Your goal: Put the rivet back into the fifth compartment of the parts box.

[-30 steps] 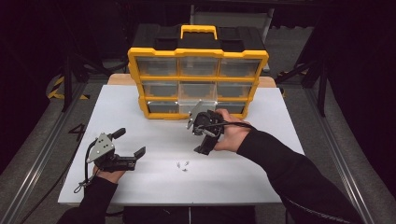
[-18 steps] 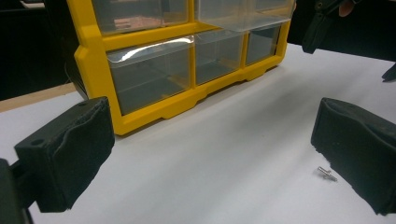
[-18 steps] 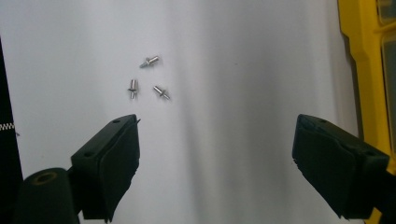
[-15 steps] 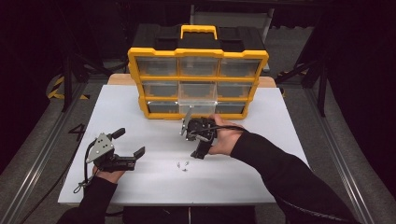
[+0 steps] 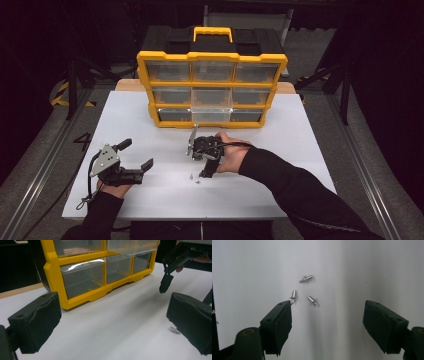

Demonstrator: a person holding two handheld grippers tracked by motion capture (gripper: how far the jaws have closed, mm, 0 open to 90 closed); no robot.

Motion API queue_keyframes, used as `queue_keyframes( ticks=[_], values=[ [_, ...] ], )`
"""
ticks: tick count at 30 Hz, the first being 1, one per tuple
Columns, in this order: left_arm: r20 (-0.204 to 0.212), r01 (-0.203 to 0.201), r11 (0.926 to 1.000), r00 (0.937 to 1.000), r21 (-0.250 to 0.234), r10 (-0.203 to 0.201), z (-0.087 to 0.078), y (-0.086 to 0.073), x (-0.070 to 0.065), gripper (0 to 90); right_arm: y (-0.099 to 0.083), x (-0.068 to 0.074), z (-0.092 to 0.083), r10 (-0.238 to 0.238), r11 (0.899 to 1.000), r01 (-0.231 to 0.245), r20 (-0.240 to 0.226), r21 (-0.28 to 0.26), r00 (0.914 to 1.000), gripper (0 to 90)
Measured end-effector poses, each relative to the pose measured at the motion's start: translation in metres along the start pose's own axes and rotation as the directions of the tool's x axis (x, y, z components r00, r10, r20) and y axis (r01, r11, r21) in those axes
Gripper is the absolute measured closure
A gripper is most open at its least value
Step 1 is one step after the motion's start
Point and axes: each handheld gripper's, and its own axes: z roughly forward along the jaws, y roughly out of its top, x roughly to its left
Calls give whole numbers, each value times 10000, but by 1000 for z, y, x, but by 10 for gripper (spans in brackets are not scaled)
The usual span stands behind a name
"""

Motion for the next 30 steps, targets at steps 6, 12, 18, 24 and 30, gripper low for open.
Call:
queue_keyframes(
  ticks=[6, 12, 18, 24, 30],
  values=[
    [-64, 65, 10000, 10000, 28, -65, -4, -2, 0, 5, 2, 0, 14, -111, 9995, 118, -249, 278, 9996, 303],
    [-106, 70, 10000, 9999, 12, -70, -5, -3, -1, 5, 3, 0, 22, -307, 9979, 323, -285, 564, 9991, 385],
    [-102, 114, 9999, 9999, 36, -113, -4, -3, -1, 5, 6, 3, 27, -635, 9944, 653, -239, 826, 9977, 516],
    [-80, 109, 9999, 9999, -1, -109, -3, -3, 0, 5, 9, 7, 35, -868, 9895, 921, -516, 1110, 9949, 642],
    [-80, 113, 9999, 9999, -15, -113, -3, -3, 0, 5, 11, 9, 35, -1082, 9860, 1158, -685, 1195, 9918, 782]
  ],
)
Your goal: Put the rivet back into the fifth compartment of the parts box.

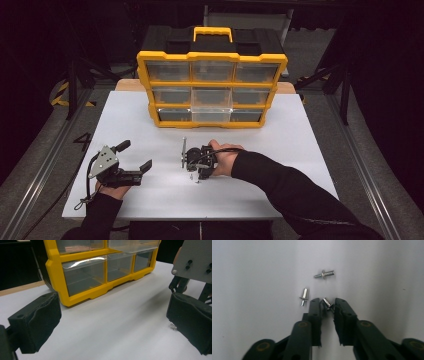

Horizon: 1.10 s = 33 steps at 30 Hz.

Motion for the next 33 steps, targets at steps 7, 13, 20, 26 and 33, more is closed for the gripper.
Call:
queue_keyframes(
  ticks=[7, 13, 20, 26, 33],
  values=[
    [10, -53, 10000, 10000, 51, 53, 0, 1, 0, 6, 2, 1, -3, -122, 9999, 121, 25, 94, 9999, 825],
    [23, -47, 10000, 10000, 54, 47, 1, 1, 0, 6, 5, 0, -25, 41, 9997, -40, 38, -228, 10000, 827],
    [43, -52, 10000, 10000, 45, 52, 1, 1, 0, 6, 6, -3, -62, 163, 9985, -149, 252, -522, 9996, 827],
    [48, -52, 10000, 10000, 51, 51, 1, 1, 0, 8, 4, -10, -91, 345, 9972, -316, 407, -683, 9986, 827],
    [30, -74, 9999, 10000, 93, 73, 1, 2, 0, 8, 2, -16, -123, 518, 9939, -452, 646, -1004, 9966, 827]
  ],
)
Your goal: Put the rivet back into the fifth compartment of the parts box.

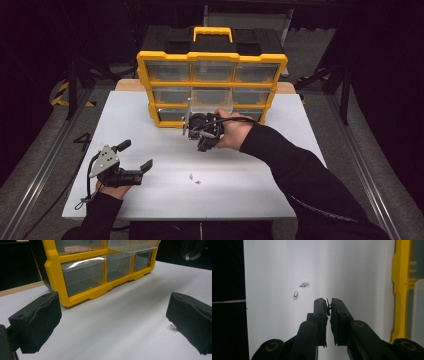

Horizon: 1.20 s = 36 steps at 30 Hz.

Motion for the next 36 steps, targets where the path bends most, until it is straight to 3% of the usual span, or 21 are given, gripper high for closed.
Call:
queue_keyframes(
  ticks=[11, 21, 36],
  values=[
    [24, -21, 10000, 10000, 96, 20, 0, 0, 0, 11, 4, -13, -33, 77, 9995, -67, 349, -301, 9994, 827],
    [1, 20, 10000, 10000, 52, -20, 0, 0, 0, 12, 8, -29, -66, 530, 9966, -482, 727, -666, 9959, 827],
    [-41, 48, 10000, 10000, 26, -48, 0, 0, 1, 12, 9, -63, -85, 1319, 9889, -1226, 1174, -834, 9843, 827]
  ],
)
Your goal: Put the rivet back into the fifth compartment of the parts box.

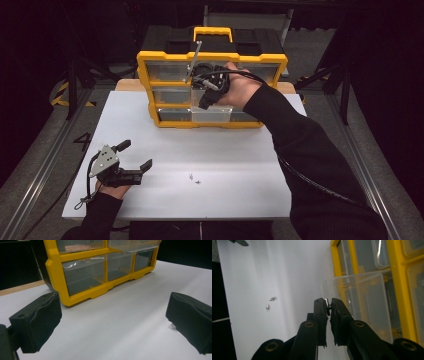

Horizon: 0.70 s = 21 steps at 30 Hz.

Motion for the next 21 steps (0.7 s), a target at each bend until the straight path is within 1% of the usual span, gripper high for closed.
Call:
queue_keyframes(
  ticks=[2, 3, 8, 10, 11, 15, 17, 20, 21],
  values=[
    [2, 1, 10000, 10000, 18, -1, 0, 0, 0, 12, 0, -7, 1, 207, 9998, -207, 64, 61, 9998, 827],
    [-7, -1, 10000, 10000, 17, 1, 0, 0, 0, 12, 0, -7, 1, 207, 9998, -207, 64, 61, 9998, 827],
    [-16, 1, 10000, 10000, 20, -1, 0, 0, 0, 12, 0, -22, 5, 466, 9989, -467, 313, 49, 9984, 827],
    [-5, 12, 10000, 10000, 2, -12, 0, 0, 0, 12, -1, -24, 6, 515, 9987, -516, 336, 14, 9981, 827],
    [-3, 6, 10000, 10000, 26, -5, 0, 0, 0, 12, -1, -28, 9, 588, 9981, -593, 402, 136, 9975, 826],
    [-2, 5, 10000, 10000, 14, -5, 0, 0, 0, 12, -1, -32, 13, 597, 9977, -610, 456, 282, 9972, 826],
    [2, 3, 10000, 10000, 16, -3, 0, 0, 1, 12, -1, -34, 17, 619, 9974, -639, 556, 333, 9965, 826],
    [17, 5, 10000, 10000, 21, -5, 0, 0, 1, 13, -1, -36, 24, 560, 9971, -588, 556, 491, 9969, 826],
    [22, 6, 10000, 10000, 17, -6, 0, 0, 1, 13, -2, -36, 26, 575, 9971, -598, 487, 477, 9972, 826]
  ],
)
